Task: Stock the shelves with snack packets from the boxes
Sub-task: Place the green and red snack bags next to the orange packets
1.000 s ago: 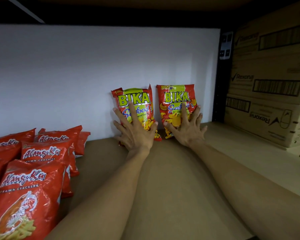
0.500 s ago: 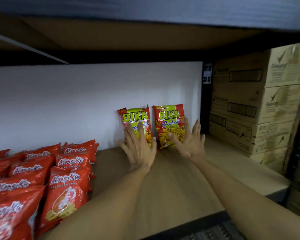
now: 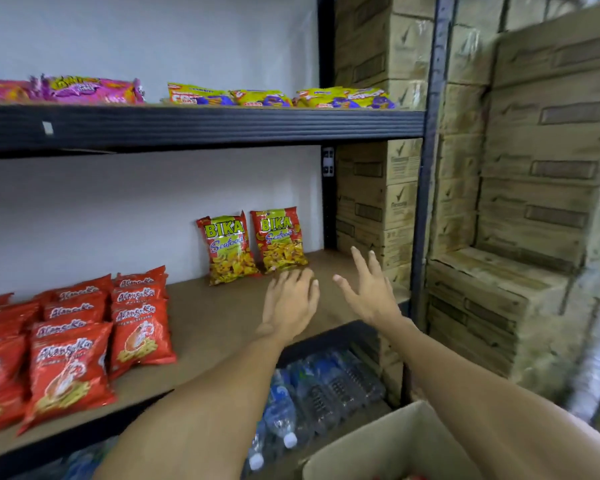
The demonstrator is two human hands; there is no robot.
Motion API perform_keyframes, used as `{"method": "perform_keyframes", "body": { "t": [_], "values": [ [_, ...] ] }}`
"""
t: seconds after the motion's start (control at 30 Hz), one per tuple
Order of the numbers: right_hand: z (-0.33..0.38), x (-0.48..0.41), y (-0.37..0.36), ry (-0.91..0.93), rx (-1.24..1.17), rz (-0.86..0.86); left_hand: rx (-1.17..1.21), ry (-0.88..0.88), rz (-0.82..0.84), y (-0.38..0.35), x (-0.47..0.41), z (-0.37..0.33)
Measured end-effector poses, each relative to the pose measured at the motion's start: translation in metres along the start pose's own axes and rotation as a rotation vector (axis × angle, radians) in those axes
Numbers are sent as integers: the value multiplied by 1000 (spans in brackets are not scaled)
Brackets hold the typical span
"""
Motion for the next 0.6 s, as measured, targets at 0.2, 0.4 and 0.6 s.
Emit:
{"method": "perform_keyframes", "body": {
  "t": [0.2,0.4,0.6],
  "values": [
    [-45,73,35,-91,-54,17,180,-48,151,-8,40,-63],
    [-93,137,42,-224,-40,90,304,-58,505,-43,91,-81],
    [-145,187,7,-368,-56,158,375,34,764,-91,138,-68]
  ]
}}
Point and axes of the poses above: each hand's wrist, its own x-axis away from the middle knuckle, its own y-axis out of the back of the hand, z = x × y, the point moved 1 cm from there along -x, towards the middle knuckle, and after that the axes turned 6 degrees about -z, right-handed, at the moved point
